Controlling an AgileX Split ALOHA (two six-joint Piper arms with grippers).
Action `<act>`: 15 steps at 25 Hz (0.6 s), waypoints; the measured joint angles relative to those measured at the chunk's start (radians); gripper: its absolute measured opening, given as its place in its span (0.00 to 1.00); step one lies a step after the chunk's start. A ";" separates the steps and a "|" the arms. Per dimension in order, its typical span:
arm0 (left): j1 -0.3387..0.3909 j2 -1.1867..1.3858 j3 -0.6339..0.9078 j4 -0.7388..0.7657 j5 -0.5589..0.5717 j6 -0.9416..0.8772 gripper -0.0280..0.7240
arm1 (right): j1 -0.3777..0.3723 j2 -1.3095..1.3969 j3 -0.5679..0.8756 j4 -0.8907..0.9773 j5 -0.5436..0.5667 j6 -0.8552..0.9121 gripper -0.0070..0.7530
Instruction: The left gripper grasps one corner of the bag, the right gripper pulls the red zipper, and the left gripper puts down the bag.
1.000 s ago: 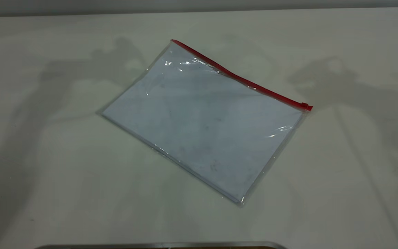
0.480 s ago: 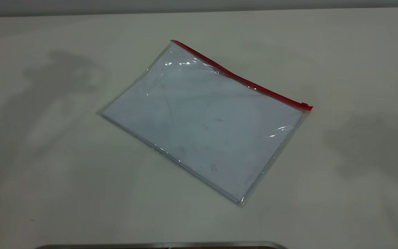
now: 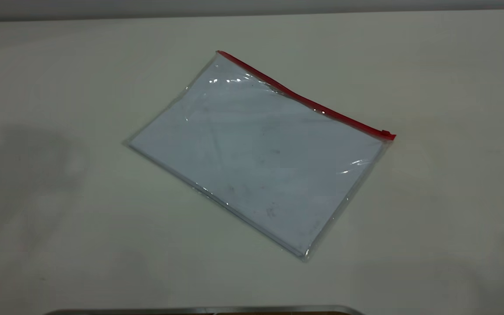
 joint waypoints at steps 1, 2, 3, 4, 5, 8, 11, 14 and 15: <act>0.000 -0.054 0.060 0.000 0.000 -0.002 0.82 | 0.000 -0.035 0.040 0.001 0.000 0.000 0.75; 0.000 -0.100 0.110 0.000 0.000 -0.005 0.82 | 0.000 -0.079 0.078 0.001 0.000 0.000 0.75; 0.000 -0.156 0.178 0.000 0.000 -0.012 0.82 | 0.000 -0.123 0.125 0.003 0.000 0.000 0.75; 0.000 -0.202 0.226 0.000 0.000 -0.018 0.82 | 0.000 -0.168 0.174 0.004 0.000 0.000 0.75; 0.000 -0.267 0.283 0.001 0.000 -0.021 0.82 | 0.000 -0.206 0.224 0.008 0.000 0.000 0.75; 0.000 -0.420 0.436 0.002 0.000 -0.025 0.82 | 0.000 -0.333 0.364 0.009 0.000 0.000 0.75; 0.000 -0.558 0.573 0.002 0.000 -0.026 0.82 | -0.001 -0.462 0.497 0.010 0.000 0.000 0.75; 0.000 -0.709 0.692 0.002 0.000 -0.026 0.82 | -0.001 -0.571 0.618 0.008 0.000 0.000 0.75; 0.000 -0.747 0.723 0.002 0.000 -0.027 0.82 | -0.001 -0.600 0.657 0.003 0.000 0.000 0.75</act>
